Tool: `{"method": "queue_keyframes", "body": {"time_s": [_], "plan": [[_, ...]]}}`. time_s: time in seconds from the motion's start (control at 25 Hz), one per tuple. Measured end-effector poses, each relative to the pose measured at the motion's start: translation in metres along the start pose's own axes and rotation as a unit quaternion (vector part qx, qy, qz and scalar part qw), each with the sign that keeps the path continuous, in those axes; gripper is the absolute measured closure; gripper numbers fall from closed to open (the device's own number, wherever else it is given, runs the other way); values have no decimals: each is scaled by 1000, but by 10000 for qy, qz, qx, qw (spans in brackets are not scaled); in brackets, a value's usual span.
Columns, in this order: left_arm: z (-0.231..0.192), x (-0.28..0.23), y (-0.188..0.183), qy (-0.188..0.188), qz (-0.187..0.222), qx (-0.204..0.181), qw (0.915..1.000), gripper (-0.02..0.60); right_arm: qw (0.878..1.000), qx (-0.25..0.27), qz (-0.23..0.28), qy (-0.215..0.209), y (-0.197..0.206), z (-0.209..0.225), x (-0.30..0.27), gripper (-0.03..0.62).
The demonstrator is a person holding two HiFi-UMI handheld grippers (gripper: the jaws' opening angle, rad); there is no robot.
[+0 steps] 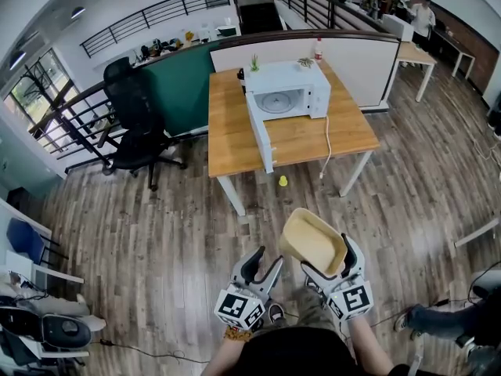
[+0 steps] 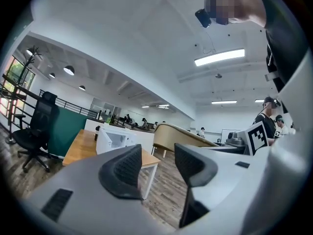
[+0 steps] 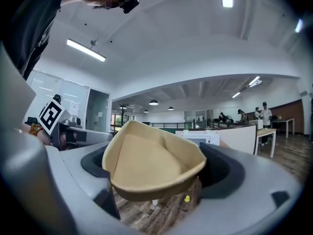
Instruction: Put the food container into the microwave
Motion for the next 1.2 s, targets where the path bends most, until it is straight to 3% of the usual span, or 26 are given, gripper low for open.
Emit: {"method": "queue_keyframes", "body": {"time_s": [0.56, 1.2], "plan": [[1, -79, -4, 172, -43, -151, 9997, 374, 9998, -87, 1, 152, -9, 69, -27, 59], [15, -168, -11, 3, -97, -420, 9991, 415, 9996, -265, 135, -13, -8, 165, -64, 59]]}}
Point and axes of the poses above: the fingertips, and each gripper's own axes: x backward along the fingers, z to its right, y out of its underside, the point moved 7 cm from there along x, backward along the fingers, and after that the axes turned 2 degrees about -y, right-handed, at the moved point
